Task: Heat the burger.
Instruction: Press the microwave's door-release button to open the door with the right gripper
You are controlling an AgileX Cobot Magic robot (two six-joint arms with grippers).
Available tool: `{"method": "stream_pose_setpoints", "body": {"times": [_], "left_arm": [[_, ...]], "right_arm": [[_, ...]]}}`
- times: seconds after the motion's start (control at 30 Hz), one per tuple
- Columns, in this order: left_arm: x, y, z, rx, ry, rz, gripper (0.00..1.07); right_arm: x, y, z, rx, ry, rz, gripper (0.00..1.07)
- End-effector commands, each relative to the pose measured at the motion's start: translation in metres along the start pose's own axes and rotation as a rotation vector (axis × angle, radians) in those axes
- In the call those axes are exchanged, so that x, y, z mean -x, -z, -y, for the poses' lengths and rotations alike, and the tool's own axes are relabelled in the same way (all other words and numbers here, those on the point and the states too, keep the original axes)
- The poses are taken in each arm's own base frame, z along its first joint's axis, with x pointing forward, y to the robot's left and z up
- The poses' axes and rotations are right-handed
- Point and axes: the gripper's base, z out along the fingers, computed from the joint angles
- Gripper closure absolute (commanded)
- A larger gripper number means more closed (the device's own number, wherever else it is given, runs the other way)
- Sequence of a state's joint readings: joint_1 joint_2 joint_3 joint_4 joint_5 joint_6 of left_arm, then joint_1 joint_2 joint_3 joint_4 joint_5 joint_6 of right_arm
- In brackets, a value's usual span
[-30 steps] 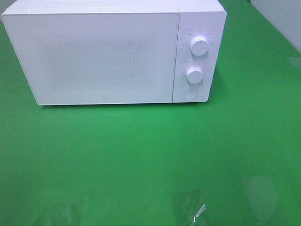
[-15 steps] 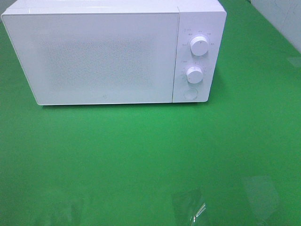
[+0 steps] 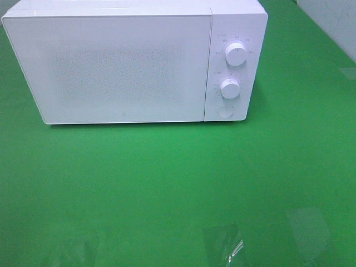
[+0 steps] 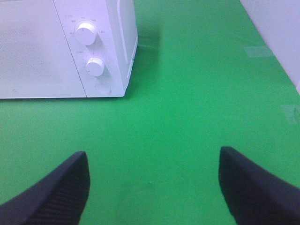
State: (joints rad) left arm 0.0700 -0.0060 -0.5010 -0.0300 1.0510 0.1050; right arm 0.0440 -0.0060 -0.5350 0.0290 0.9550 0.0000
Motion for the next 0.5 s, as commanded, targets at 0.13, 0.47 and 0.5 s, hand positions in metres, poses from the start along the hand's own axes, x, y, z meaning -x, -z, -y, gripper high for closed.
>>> {"method": "stream_pose_setpoints", "body": {"times": [0.13,0.47,0.5], "left_arm": [[-0.0005,0.0019,0.0001,0.005,0.000,0.028,0.07],[-0.0005,0.0019,0.0001,0.005,0.000,0.028,0.07],[-0.0005,0.0019,0.0001,0.005,0.000,0.028,0.07]], "right_arm": [[-0.0120,-0.0025,-0.0003,-0.003,0.002,-0.053,0.32],[-0.0119,-0.0027,-0.0004,-0.003,0.002,-0.054,0.33],[-0.0119,-0.0027,-0.0004,-0.003,0.002,-0.054,0.33]]}}
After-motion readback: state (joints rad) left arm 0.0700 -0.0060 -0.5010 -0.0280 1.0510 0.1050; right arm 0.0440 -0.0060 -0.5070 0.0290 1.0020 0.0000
